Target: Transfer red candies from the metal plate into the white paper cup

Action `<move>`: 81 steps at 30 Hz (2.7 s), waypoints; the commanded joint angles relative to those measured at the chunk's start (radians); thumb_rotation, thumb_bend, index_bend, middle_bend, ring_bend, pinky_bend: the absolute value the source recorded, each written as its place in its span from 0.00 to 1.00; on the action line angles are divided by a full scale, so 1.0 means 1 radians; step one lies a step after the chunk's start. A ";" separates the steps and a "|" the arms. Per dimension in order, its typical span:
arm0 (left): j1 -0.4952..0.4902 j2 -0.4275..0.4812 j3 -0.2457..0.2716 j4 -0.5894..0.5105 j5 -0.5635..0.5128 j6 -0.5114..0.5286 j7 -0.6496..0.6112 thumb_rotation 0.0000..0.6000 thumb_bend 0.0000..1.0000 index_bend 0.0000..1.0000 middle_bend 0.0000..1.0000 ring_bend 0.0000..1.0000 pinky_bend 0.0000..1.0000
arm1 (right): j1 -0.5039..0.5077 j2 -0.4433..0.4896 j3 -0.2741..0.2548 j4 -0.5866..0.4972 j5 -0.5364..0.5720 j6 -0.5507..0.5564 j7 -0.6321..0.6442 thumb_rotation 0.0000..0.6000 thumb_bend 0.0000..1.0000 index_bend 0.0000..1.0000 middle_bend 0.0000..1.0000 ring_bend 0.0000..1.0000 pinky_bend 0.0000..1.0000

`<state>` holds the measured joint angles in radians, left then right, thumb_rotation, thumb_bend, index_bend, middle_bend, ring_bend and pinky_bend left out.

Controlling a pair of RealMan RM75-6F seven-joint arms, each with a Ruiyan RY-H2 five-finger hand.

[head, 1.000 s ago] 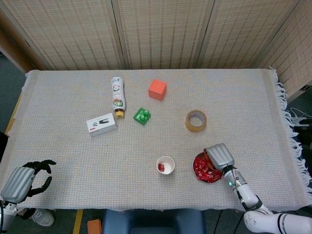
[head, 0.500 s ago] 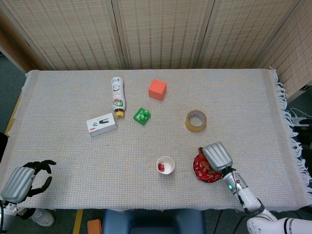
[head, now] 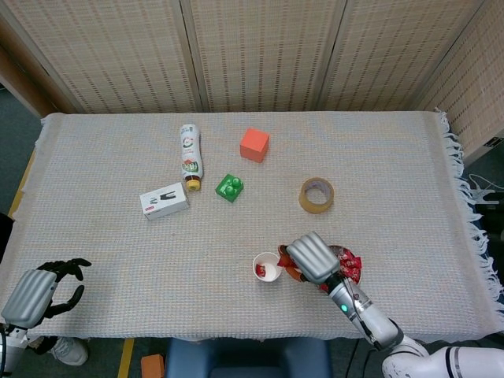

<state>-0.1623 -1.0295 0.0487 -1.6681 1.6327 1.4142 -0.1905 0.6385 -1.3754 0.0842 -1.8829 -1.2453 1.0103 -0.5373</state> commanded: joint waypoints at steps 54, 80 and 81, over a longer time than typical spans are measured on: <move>0.001 0.001 0.001 0.001 0.001 0.002 -0.007 1.00 0.43 0.30 0.48 0.40 0.41 | 0.092 -0.132 0.008 0.076 -0.005 -0.016 0.084 1.00 0.21 0.48 0.88 0.78 1.00; 0.001 0.002 0.001 0.001 0.003 0.004 -0.009 1.00 0.43 0.30 0.48 0.40 0.41 | -0.018 0.047 -0.085 0.054 0.206 0.036 -0.114 1.00 0.05 0.29 0.88 0.78 1.00; 0.001 0.002 0.001 0.001 0.003 0.005 -0.010 1.00 0.43 0.30 0.48 0.40 0.41 | -0.015 0.053 -0.085 0.055 0.229 0.025 -0.115 1.00 0.05 0.28 0.88 0.78 1.00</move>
<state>-0.1616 -1.0275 0.0495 -1.6676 1.6353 1.4188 -0.2005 0.6243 -1.3405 -0.0005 -1.8330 -1.0631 1.0586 -0.6433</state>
